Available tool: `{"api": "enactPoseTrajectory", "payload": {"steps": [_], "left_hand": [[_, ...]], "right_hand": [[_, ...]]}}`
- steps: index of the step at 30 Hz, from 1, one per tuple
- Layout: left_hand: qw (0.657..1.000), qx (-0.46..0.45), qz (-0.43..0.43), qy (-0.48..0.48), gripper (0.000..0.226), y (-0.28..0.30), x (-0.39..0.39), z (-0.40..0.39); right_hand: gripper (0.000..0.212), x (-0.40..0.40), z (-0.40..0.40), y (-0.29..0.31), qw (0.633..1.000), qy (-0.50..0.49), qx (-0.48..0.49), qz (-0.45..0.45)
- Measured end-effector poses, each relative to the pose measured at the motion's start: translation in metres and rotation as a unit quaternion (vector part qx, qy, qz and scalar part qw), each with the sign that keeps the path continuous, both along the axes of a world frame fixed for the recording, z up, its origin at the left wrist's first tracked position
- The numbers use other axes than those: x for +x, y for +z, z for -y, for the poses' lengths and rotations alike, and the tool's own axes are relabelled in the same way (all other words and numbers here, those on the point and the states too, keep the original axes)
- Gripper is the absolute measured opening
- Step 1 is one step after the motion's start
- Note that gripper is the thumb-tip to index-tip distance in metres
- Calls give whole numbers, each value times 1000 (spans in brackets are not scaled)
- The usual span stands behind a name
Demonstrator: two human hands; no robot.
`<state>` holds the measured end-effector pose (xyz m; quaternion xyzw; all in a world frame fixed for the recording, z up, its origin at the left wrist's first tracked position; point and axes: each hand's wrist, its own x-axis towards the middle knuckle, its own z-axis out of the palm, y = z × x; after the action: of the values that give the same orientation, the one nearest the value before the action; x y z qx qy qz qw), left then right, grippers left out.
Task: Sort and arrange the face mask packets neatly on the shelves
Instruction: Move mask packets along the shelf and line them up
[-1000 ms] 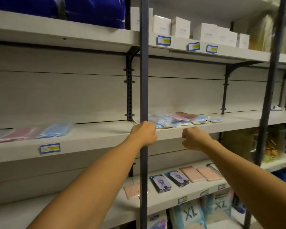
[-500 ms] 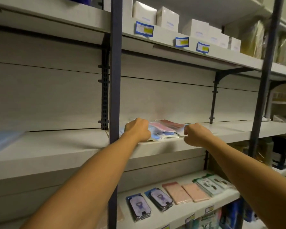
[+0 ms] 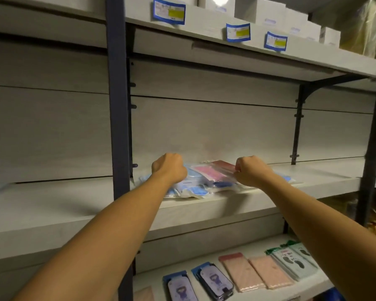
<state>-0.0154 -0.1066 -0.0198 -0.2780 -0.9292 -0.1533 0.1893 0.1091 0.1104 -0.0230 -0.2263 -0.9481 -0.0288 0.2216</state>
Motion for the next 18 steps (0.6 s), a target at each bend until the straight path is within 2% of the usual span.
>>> {"api": "enactPoseTrajectory", "payload": {"steps": [5, 10, 13, 16, 18], "left_hand": [[999, 16, 33, 34, 14, 0, -20, -17], [992, 41, 85, 87, 20, 4, -38, -36], [984, 58, 130, 108, 45, 4, -50, -43], [976, 44, 169, 133, 67, 5, -58, -47], [970, 38, 190, 146, 69, 4, -63, -53]], "right_hand": [[27, -35, -28, -5, 999, 41, -22, -11], [25, -73, -55, 1, 996, 83, -42, 16], [37, -95, -70, 5, 991, 112, -66, 33], [59, -113, -77, 6, 984, 137, -106, 50], [72, -123, -79, 9, 974, 160, -140, 76]]}}
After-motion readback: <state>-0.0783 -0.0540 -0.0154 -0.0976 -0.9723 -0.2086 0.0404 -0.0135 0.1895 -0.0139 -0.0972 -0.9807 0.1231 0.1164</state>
